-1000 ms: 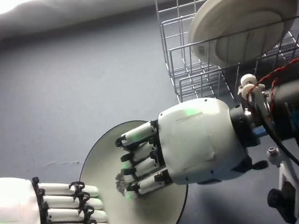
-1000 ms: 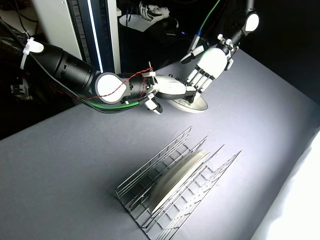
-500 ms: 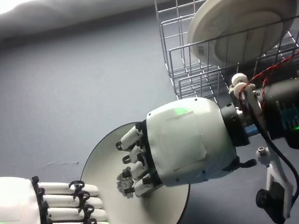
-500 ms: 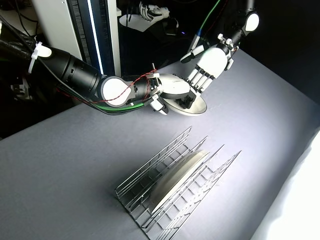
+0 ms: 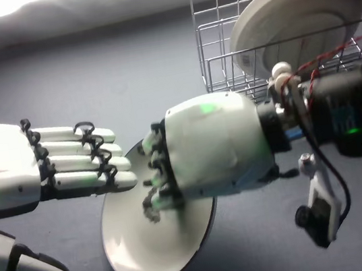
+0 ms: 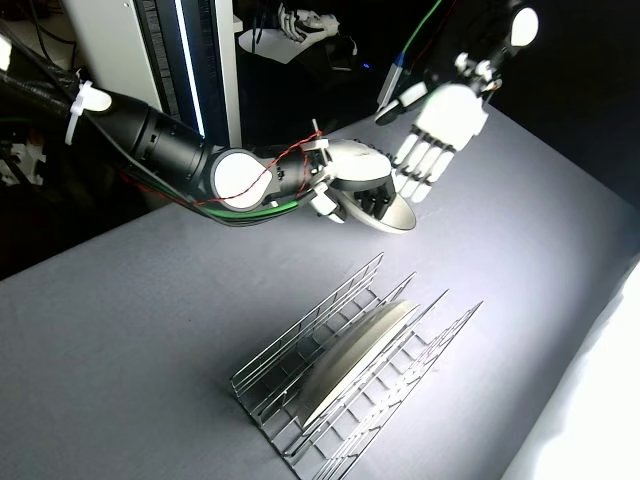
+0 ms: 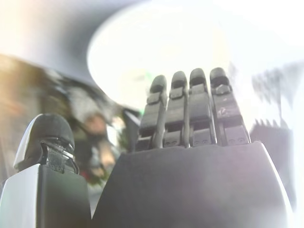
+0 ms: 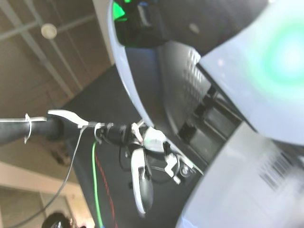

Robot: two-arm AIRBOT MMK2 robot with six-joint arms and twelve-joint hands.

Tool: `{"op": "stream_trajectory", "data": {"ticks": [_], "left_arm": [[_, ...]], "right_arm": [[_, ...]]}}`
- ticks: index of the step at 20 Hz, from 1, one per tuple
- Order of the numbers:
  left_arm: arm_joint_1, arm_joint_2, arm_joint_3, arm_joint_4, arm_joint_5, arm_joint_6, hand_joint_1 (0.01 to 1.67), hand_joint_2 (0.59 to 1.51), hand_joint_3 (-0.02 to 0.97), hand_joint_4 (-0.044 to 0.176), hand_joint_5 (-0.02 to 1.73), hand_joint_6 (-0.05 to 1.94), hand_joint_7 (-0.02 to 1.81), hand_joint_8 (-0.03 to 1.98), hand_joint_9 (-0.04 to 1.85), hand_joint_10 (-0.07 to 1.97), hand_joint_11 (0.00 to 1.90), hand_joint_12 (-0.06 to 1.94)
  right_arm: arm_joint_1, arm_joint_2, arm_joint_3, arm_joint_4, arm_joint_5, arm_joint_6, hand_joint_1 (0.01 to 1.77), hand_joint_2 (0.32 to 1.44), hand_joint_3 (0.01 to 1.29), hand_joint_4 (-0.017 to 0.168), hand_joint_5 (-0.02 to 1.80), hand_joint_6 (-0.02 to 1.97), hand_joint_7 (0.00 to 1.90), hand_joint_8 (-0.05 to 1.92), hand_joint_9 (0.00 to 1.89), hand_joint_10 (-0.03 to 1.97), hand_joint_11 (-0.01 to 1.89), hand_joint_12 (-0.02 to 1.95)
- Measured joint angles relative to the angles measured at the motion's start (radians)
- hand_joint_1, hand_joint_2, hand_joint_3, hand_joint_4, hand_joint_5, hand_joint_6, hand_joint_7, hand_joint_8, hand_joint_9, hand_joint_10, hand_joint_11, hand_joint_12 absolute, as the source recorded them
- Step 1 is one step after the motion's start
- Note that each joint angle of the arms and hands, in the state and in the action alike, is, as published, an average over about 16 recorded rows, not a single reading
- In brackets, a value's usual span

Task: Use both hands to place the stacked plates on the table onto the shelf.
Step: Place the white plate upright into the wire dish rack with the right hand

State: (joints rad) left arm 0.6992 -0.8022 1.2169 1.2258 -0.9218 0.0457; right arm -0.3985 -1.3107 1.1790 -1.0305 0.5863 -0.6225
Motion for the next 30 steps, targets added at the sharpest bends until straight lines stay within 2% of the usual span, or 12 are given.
{"op": "stream_trajectory", "data": {"ticks": [3, 7, 14, 18, 23, 30], "left_arm": [[-0.062, 0.03, -0.01, -0.004, 0.015, -0.01, 0.02, 1.129, 0.02, 0.003, 0.12, 0.02, 0.13, 0.0, 0.1, 0.01, 0.05, 0.04], [-0.127, 0.065, -0.027, 0.009, 0.059, 0.007, 0.02, 1.129, 0.02, 0.004, 0.12, 0.02, 0.14, 0.0, 0.1, 0.01, 0.05, 0.04], [-0.201, 0.124, -0.057, 0.057, 0.186, 0.057, 0.02, 1.127, 0.019, 0.007, 0.12, 0.02, 0.14, 0.0, 0.11, 0.01, 0.05, 0.04], [-0.231, 0.151, -0.072, 0.098, 0.27, 0.087, 0.02, 1.125, 0.019, 0.008, 0.12, 0.02, 0.14, 0.0, 0.11, 0.01, 0.05, 0.06], [-0.251, 0.175, -0.08, 0.136, 0.352, 0.097, 0.02, 1.122, 0.019, 0.008, 0.12, 0.02, 0.14, 0.0, 0.11, 0.01, 0.04, 0.07], [-0.259, 0.193, -0.082, 0.186, 0.427, 0.107, 0.01, 1.121, 0.02, 0.008, 0.12, 0.02, 0.13, 0.01, 0.1, 0.01, 0.03, 0.07]], "right_arm": [[0.031, 0.015, -0.008, 0.02, -0.003, -0.002, 1.34, 0.95, 0.02, 0.005, 0.87, 0.79, 1.0, 0.63, 1.02, 1.0, 0.81, 1.15], [0.067, 0.044, -0.031, 0.068, -0.005, -0.004, 1.34, 0.96, 0.02, 0.002, 0.9, 0.92, 1.03, 0.7, 1.02, 1.02, 0.8, 1.16], [0.103, 0.096, -0.074, 0.222, 0.014, 0.02, 1.35, 0.96, 0.02, -0.002, 0.94, 1.01, 1.05, 0.75, 1.01, 1.03, 0.79, 1.16], [0.107, 0.122, -0.097, 0.326, 0.035, 0.058, 1.35, 0.97, 0.02, -0.003, 0.94, 1.03, 1.05, 0.76, 1.02, 1.03, 0.8, 1.16], [0.113, 0.146, -0.111, 0.474, 0.052, 0.126, 1.35, 0.97, 0.02, -0.002, 0.96, 0.99, 1.07, 0.72, 1.03, 1.01, 0.83, 1.14], [0.148, 0.169, -0.128, 0.675, 0.016, 0.217, 1.36, 0.97, 0.01, -0.005, 0.96, 0.94, 1.09, 0.7, 1.04, 1.0, 0.85, 1.11]]}}
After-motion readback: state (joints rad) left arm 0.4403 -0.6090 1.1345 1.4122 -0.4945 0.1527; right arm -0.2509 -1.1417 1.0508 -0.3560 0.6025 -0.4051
